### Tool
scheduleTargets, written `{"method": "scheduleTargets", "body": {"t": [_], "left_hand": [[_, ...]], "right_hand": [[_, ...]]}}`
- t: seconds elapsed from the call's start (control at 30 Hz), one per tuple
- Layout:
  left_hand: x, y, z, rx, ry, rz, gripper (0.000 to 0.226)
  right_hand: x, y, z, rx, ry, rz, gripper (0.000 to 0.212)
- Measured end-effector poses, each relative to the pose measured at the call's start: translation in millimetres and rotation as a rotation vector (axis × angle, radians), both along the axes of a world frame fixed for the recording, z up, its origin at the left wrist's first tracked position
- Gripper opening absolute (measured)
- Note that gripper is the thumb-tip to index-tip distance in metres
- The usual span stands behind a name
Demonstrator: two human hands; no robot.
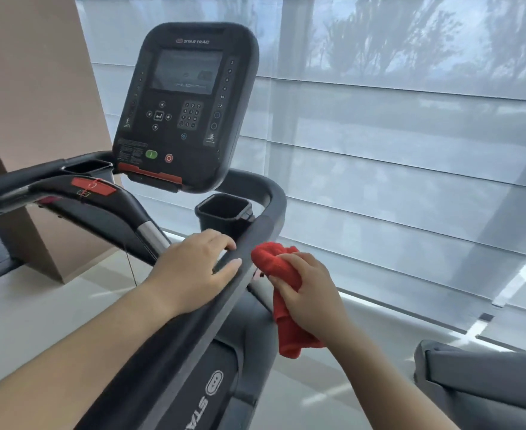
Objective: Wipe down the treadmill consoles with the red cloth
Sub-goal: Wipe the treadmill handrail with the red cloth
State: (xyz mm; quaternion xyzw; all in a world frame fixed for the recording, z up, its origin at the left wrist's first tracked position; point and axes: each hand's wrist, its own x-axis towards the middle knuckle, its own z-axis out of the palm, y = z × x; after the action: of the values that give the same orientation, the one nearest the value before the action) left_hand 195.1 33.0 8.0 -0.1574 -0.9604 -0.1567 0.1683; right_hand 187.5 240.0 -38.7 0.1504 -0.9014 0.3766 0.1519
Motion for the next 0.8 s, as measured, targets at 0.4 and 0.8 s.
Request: {"method": "scheduleTargets", "body": {"t": [0.4,0.8], "left_hand": [[195,58,-41,0.016,-0.167,-0.008,0.046],[288,25,-50,0.041,-0.117,-0.034,0.037]], "right_hand": [[194,59,-51,-0.076,-0.052,-0.017,0.026],[292,12,-51,-0.052,-0.103,-0.058,0.03]]}}
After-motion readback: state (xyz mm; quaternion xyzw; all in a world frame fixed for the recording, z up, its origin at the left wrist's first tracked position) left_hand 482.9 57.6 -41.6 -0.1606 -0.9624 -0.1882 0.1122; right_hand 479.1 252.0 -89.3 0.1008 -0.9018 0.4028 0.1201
